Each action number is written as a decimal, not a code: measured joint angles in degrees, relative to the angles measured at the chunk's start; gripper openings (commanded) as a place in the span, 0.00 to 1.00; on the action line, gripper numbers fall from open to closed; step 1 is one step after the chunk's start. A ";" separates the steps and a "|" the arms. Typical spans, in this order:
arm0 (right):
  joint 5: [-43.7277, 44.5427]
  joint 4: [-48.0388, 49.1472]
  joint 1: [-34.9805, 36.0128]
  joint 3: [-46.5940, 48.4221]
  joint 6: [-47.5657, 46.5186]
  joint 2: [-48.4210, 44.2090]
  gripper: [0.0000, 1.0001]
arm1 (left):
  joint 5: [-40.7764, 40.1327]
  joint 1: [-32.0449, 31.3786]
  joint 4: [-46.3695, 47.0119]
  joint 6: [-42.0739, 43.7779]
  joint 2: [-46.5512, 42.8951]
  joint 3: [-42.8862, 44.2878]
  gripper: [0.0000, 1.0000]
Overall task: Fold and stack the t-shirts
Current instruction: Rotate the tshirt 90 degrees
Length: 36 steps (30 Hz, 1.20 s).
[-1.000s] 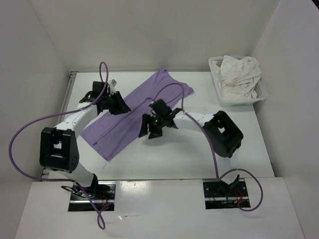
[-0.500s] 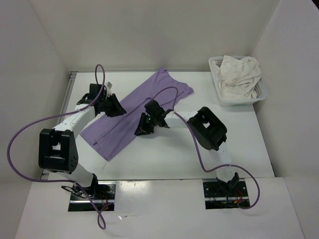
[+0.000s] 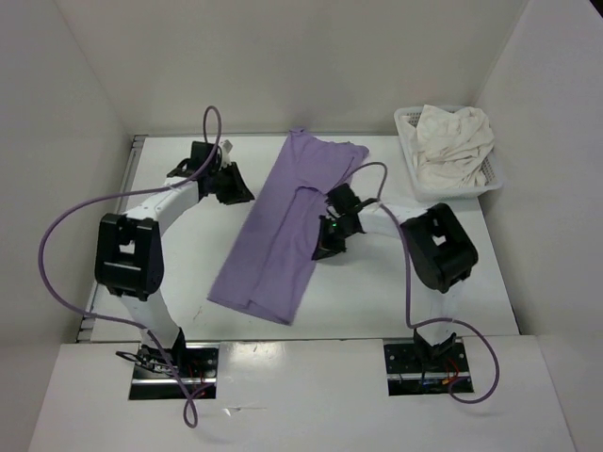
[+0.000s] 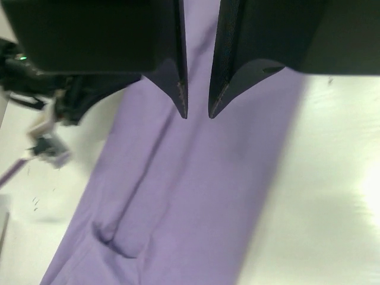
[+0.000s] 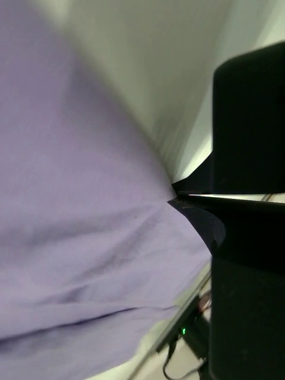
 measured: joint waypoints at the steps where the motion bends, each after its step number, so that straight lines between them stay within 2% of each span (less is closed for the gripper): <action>1: 0.15 -2.25 -2.29 -1.33 -2.19 -1.53 0.03 | 0.02 -0.55 0.09 -0.04 1.49 1.03 0.33; 6: 2.64 -11.78 -11.34 -4.33 -10.01 -7.39 0.06 | 0.15 -2.38 2.56 -0.57 9.79 7.13 0.45; 9: 3.15 -14.36 -12.76 -4.68 -12.94 -8.85 0.19 | 0.15 -2.99 3.58 -1.49 16.06 13.25 0.50; 13: 3.74 -16.85 -13.79 -6.05 -14.80 -10.80 0.34 | 0.13 -3.48 5.86 -2.29 23.87 20.26 0.51; 15: 3.85 -17.97 -14.69 -6.12 -15.52 -11.93 0.34 | 0.26 -3.65 6.23 -3.23 27.41 23.50 0.51; 17: 3.80 -18.32 -15.80 -6.03 -15.80 -12.81 0.27 | 0.52 -3.69 6.36 -3.43 31.15 26.95 0.51; 19: 3.30 -18.36 -16.57 -5.77 -15.80 -13.05 0.26 | 1.05 -3.72 6.08 -3.63 35.43 31.43 0.51; 23: 0.76 -18.12 -17.07 -5.51 -15.47 -13.03 0.26 | 2.45 -3.74 5.77 -4.92 41.03 40.13 0.39; 24: 0.22 -18.01 -17.07 -5.46 -15.41 -13.00 0.26 | 2.47 -3.72 5.60 -4.96 42.36 42.14 0.29; 28: -1.38 -17.33 -17.07 -4.76 -15.04 -12.98 0.23 | 2.91 -3.72 5.09 -5.57 47.21 48.72 0.08; 33: -1.75 -16.35 -17.07 -3.45 -14.53 -12.52 0.22 | 3.56 -3.43 5.55 -6.84 48.35 49.72 0.00; 35: -1.73 -16.13 -17.07 -3.04 -14.21 -12.44 0.22 | 3.39 -3.10 8.28 -8.17 47.08 46.49 0.00; 36: -1.75 -16.06 -17.07 -2.93 -14.10 -12.44 0.26 | 3.30 -2.82 9.70 -8.96 46.14 44.44 0.00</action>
